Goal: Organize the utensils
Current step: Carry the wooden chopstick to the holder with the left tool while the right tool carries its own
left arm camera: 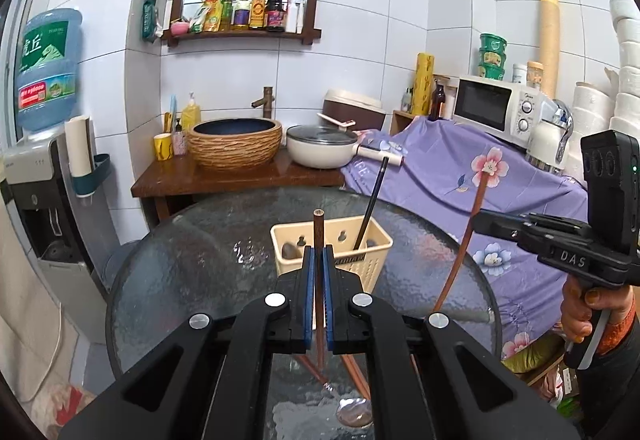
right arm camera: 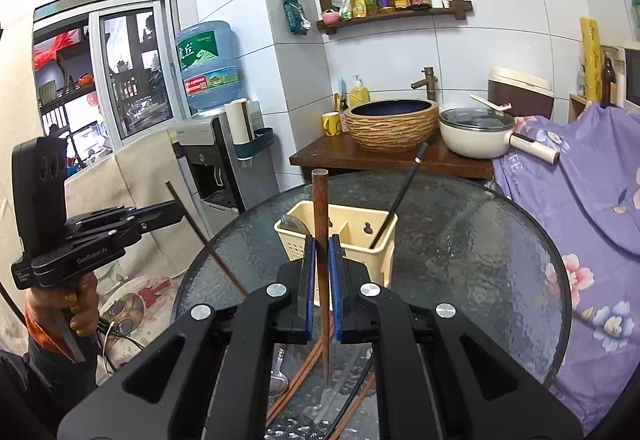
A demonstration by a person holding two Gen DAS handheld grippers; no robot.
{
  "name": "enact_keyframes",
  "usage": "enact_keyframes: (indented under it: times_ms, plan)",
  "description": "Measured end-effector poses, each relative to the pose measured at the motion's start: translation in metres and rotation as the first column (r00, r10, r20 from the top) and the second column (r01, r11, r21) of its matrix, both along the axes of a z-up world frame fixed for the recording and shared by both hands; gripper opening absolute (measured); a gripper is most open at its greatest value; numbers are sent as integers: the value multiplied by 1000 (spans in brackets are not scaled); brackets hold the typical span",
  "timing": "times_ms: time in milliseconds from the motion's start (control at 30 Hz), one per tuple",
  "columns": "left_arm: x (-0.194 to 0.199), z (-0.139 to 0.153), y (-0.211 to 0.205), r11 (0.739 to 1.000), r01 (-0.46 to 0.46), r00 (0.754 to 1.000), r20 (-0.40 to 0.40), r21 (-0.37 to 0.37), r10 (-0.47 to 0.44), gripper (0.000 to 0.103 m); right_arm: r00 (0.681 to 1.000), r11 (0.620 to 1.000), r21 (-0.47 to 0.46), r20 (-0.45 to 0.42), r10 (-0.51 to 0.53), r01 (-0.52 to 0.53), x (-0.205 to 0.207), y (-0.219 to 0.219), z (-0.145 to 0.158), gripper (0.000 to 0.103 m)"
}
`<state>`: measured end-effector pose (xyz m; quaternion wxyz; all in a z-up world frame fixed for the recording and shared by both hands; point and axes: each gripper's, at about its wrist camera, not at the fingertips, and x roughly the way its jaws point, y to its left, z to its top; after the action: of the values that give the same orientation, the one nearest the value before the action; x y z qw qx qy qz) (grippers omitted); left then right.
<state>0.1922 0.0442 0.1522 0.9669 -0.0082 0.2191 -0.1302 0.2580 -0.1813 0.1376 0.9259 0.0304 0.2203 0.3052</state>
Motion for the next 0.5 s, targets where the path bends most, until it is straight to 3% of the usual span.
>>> enact_keyframes:
  times_ms: [500]
  plan:
    - [34, 74, -26, 998, 52, 995, 88, 26, -54, 0, 999, 999, 32, 35, 13, -14, 43, 16, 73, 7]
